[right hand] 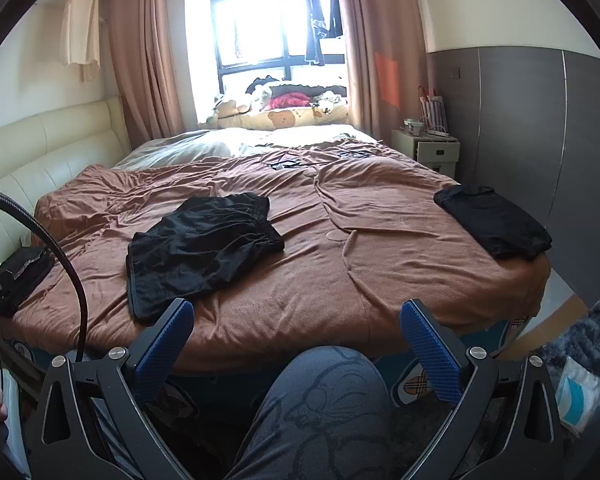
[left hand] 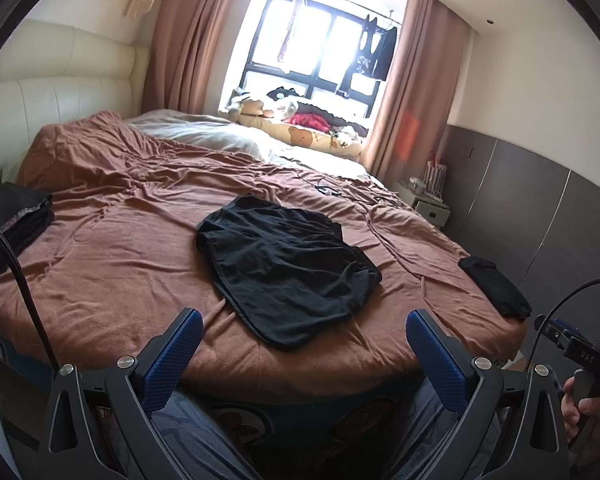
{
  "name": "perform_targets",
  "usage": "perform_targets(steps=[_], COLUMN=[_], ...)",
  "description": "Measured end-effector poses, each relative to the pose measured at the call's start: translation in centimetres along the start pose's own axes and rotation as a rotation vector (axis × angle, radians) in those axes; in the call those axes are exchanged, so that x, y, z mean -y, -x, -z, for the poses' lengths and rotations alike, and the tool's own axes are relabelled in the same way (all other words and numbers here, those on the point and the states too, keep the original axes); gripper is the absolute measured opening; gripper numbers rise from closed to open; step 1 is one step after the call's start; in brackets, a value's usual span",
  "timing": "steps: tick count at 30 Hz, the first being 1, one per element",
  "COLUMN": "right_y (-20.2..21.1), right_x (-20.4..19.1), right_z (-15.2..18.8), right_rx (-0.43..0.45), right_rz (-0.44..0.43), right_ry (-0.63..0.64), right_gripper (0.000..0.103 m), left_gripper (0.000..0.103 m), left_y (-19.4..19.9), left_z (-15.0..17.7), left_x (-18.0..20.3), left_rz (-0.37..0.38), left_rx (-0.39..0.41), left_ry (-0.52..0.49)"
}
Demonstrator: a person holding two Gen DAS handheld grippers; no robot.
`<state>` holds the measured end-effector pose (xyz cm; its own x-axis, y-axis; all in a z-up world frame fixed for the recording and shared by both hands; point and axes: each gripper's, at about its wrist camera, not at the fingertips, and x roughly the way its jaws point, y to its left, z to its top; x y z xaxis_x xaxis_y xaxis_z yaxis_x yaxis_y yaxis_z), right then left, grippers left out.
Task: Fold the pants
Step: 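Move both tools toward the black shorts lying on the bed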
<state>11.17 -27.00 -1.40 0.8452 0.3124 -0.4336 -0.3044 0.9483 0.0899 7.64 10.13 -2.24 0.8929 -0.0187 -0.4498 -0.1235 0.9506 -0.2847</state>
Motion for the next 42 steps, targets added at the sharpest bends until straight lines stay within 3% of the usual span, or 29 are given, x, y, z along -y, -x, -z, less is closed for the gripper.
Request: perform_targets(steps=[9,16,21,34,42], right_y=[-5.1,-8.8,-11.6,-17.9,-21.2], right_x=[0.6,1.0,1.5,1.5,1.5], right_z=[-1.6,-2.7,-3.2,-4.8,-5.2], right_rx=[-0.070,-0.120,-0.172,-0.297,-0.346], right_rz=[-0.027,-0.073,-0.098,-0.051,-0.112], right_ry=[0.009,0.023,0.020,0.038,0.012], right_gripper=[0.103,0.093,0.086,0.086,0.086], left_gripper=[0.082,0.071,0.067,0.057,0.057], left_y=[-5.1,-9.5,-12.6,-19.7,-22.5], left_z=[0.0,0.2,0.9,2.1,2.6], left_x=[-3.1,-4.2,-5.0,-6.6,-7.8], left_rz=[-0.005,0.017,0.029,0.041,0.018], left_rx=[-0.102,-0.196,-0.270,-0.411,-0.469], left_ry=[0.090,0.144,0.185,0.277,0.329])
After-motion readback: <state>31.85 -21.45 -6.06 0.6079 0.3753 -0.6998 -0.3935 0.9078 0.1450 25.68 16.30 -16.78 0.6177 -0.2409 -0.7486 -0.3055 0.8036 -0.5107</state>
